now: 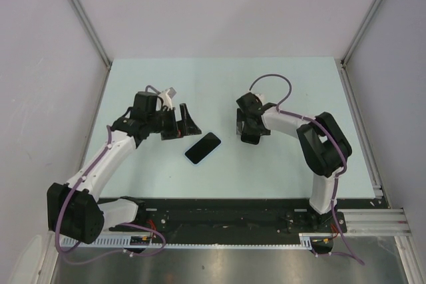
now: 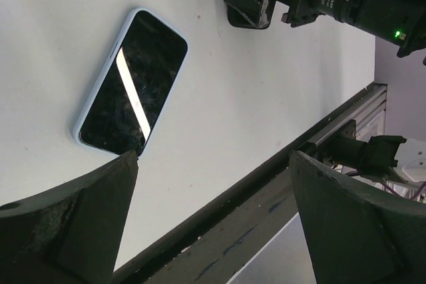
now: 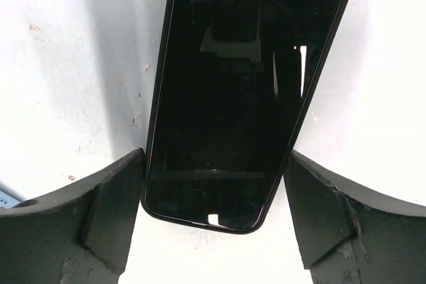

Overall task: Take the phone out of the phone case
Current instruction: Pick up the phone at the center of the board.

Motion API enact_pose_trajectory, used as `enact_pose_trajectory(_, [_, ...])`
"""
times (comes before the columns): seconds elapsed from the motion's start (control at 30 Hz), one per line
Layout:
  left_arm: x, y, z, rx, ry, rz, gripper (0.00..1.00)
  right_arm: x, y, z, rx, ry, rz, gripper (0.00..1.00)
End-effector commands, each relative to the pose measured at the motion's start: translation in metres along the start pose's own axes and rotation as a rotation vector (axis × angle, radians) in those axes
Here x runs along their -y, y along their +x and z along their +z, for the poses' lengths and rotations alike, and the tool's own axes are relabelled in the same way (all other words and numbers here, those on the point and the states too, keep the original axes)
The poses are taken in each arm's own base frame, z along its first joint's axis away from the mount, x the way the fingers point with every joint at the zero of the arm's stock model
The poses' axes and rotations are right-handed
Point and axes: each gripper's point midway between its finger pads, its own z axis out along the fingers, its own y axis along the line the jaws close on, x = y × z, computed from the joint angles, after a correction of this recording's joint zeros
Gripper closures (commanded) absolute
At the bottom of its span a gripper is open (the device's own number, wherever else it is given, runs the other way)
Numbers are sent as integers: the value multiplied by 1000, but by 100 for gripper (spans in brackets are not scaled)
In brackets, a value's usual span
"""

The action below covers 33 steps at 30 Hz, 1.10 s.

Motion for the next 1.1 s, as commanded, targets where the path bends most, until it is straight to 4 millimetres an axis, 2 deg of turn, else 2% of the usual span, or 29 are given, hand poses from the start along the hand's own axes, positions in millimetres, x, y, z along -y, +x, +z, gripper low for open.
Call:
enact_pose_trajectory(0.0, [8,-6,-5,40,16,-37,0,27,56,9,-129,118,44,22])
enact_pose_trajectory(0.03, [8,-8,-3,52,20,-46,0,25,53,6,-109,106,66,26])
enact_pose_trajectory(0.07, [10,-10,-2,61,29,-63,0,24,48,0,-92,93,77,34])
enact_pose_trajectory(0.17, [15,-14,5,85,76,-111,0,23,45,-12,-67,70,101,46])
enact_pose_trajectory(0.27, [17,-24,15,107,99,-160,0,23,47,-20,-54,59,109,48])
enact_pose_trajectory(0.3, [12,-24,23,92,82,-183,0,21,45,-26,-41,40,112,48])
enact_pose_trajectory(0.37, [16,-29,29,56,69,-152,0,21,49,-32,-38,24,113,49])
enact_pose_trajectory(0.4, [15,-21,43,-4,46,-147,0,17,47,-40,-20,3,116,49])
enact_pose_trajectory(0.47, [25,-22,53,-48,50,-121,0,19,53,-45,-7,-15,129,50])
enact_pose_trajectory(0.5, [28,-10,68,-106,53,-112,0,13,48,-57,23,-64,156,50])
enact_pose_trajectory(0.53, [38,-12,74,-121,82,-91,0,8,42,-61,51,-105,173,50])
enact_pose_trajectory(0.57, [45,-5,80,-163,112,-61,0,10,53,-63,44,-125,179,50])
enact_pose_trajectory(0.6, [48,9,95,-228,119,-53,0,6,54,-68,45,-166,200,51])
enact_pose_trajectory(0.63, [57,7,101,-243,135,-41,0,-1,47,-80,85,-228,214,51])
enact_pose_trajectory(0.67, [62,12,107,-275,156,-35,0,1,53,-80,77,-242,218,51])
enact_pose_trajectory(0.7, [58,23,123,-325,145,-50,0,-3,57,-84,70,-277,219,52])
enact_pose_trajectory(0.73, [62,21,128,-339,153,-52,0,-6,51,-94,99,-322,228,51])
enact_pose_trajectory(0.8, [59,32,144,-383,141,-72,0,-8,57,-100,88,-361,228,52])
enact_pose_trajectory(0.87, [63,34,153,-396,157,-80,0,-9,55,-108,96,-395,234,52])
enact_pose_trajectory(1.07, [80,61,172,-481,226,-118,0,-9,59,-119,95,-439,229,53])
